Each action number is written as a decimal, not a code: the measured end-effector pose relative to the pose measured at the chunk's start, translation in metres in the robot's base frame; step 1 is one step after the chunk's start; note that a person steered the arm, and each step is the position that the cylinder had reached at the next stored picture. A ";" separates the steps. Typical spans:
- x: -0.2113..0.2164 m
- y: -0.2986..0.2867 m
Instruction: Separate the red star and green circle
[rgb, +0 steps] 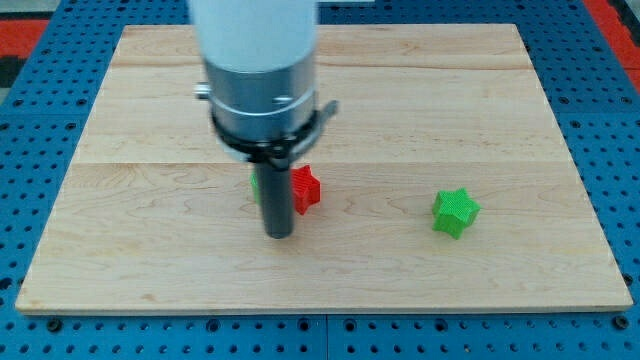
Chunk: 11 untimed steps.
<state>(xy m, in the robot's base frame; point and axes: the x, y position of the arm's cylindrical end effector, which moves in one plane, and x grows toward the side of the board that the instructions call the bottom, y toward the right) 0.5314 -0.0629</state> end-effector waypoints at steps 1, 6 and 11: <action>-0.014 -0.014; -0.028 0.020; -0.077 0.011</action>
